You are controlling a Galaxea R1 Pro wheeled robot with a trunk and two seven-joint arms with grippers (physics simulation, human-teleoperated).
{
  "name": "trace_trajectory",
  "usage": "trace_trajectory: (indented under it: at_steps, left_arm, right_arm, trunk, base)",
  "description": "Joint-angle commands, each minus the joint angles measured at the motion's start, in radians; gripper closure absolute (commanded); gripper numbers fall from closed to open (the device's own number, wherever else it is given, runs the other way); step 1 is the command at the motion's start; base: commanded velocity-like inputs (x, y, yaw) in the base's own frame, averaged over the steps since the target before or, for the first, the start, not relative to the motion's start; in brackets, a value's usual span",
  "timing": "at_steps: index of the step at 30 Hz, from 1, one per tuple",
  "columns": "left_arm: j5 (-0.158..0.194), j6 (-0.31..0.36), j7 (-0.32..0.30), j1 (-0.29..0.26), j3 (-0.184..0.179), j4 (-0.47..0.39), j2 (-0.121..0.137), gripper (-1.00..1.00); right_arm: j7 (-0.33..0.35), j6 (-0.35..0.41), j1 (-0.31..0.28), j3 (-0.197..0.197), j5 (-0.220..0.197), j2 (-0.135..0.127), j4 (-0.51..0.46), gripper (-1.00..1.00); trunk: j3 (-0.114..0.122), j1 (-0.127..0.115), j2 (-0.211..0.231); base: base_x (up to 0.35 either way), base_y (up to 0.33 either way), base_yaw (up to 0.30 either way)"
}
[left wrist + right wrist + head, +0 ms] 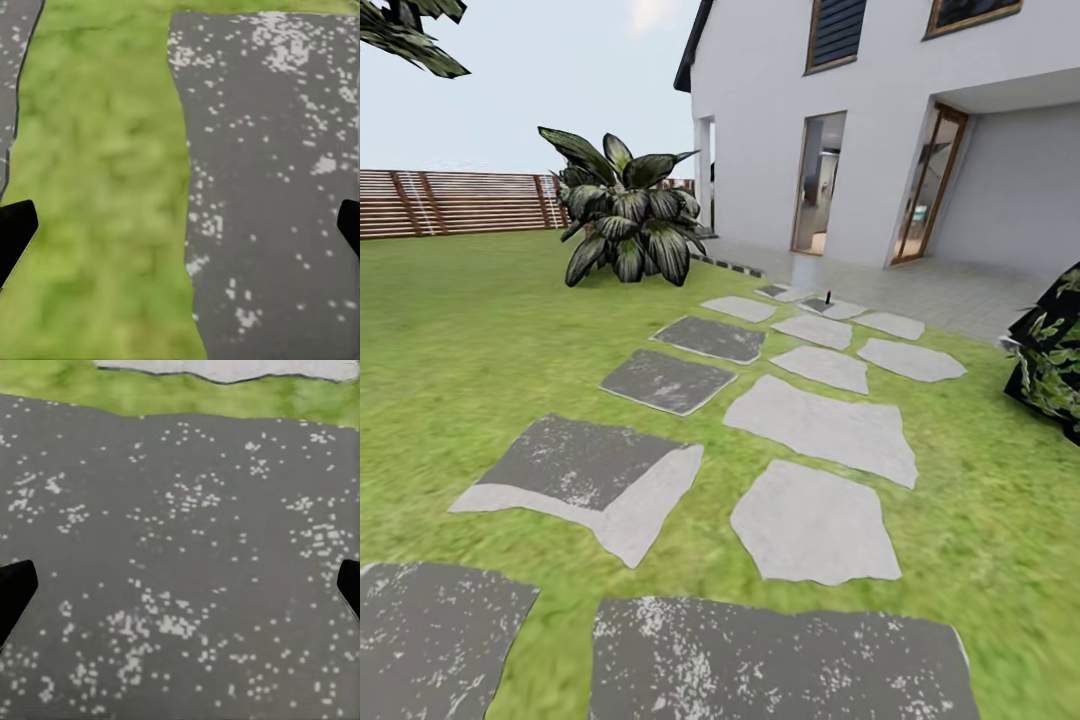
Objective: In the garden, pick up the pesticide atomizer on the floor and spray pesticide onto both trees until each tree trunk is fully covered.
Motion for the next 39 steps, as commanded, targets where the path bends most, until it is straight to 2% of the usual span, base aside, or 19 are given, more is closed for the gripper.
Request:
trace_trajectory:
  at_steps: [1, 39]
  left_arm:
    - [0.000, 0.000, 0.000, 0.000, 0.000, 0.000, 0.000, -1.00]
    - [0.000, 0.000, 0.000, 0.000, 0.000, 0.000, 0.000, -1.00]
  right_arm:
    - [0.000, 0.000, 0.000, 0.000, 0.000, 0.000, 0.000, -1.00]
    - [0.000, 0.000, 0.000, 0.000, 0.000, 0.000, 0.000, -1.00]
  trunk:
    - [0.000, 0.000, 0.000]
    - [0.000, 0.000, 0.000]
  base:
    - [0.340, 0.000, 0.000]
    - [0.339, 0.000, 0.000]
